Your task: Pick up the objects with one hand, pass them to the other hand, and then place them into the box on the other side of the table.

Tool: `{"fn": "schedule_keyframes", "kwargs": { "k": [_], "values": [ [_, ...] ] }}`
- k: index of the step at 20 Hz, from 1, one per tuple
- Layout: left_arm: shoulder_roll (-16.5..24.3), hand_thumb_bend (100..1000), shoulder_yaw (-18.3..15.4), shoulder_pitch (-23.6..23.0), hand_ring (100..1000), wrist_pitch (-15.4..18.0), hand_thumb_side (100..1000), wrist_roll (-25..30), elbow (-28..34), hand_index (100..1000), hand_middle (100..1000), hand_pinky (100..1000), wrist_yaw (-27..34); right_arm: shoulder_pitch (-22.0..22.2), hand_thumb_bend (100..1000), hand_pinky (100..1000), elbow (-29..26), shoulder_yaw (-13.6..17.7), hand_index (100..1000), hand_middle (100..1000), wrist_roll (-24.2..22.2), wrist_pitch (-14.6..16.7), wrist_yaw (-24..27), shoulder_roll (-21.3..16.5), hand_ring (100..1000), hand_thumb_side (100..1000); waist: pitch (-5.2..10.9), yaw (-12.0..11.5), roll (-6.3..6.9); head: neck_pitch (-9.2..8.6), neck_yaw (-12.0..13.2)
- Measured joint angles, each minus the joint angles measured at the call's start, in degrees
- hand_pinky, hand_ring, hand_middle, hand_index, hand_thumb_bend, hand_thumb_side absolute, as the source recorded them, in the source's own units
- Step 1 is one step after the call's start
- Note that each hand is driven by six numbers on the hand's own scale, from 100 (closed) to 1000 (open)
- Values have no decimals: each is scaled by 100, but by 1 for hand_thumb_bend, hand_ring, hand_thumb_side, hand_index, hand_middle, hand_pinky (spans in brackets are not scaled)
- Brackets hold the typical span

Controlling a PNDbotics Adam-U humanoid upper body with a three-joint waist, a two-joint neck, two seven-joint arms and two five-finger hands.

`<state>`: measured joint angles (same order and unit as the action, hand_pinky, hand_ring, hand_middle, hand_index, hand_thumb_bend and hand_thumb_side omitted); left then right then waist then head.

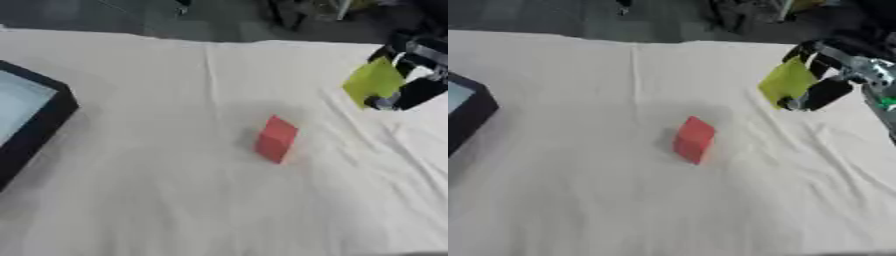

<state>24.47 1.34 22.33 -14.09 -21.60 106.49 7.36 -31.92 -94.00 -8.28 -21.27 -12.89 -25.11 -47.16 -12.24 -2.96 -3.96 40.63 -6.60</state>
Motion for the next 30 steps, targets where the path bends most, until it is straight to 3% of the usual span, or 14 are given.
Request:
{"fn": "schedule_keyframes", "kwargs": {
  "k": [8,14,16,20,25,30],
  "values": [
    [33,102,301,257,912,-395,635,647,10,779,853,752,-157,-778,250,654,-28,-513,773,476,11,402,-714,675,445,100,4,-12,139,-6,91],
    [34,109,550,443,913,-632,611,1151,110,788,853,754,-259,-951,151,636,160,-633,751,442,332,620,-922,1299,415,100,6,-6,215,-101,172],
    [34,123,635,487,917,-665,596,1287,112,800,859,758,-298,-953,100,630,182,-627,747,433,517,683,-736,1461,406,100,6,7,224,-104,206],
    [57,151,823,535,930,-593,548,1738,112,825,873,774,-420,-876,100,620,161,-565,741,416,828,858,64,1690,392,100,6,10,247,-153,304],
    [101,200,981,551,942,-254,495,2475,86,839,882,790,-613,-689,100,618,103,-390,738,409,1012,1176,1226,1852,385,100,6,12,291,-195,456],
    [132,246,1075,602,950,135,460,3006,-4,847,884,801,-631,-575,100,618,38,-289,735,405,989,1521,2036,1983,382,100,6,7,326,-202,571]
  ]
}}
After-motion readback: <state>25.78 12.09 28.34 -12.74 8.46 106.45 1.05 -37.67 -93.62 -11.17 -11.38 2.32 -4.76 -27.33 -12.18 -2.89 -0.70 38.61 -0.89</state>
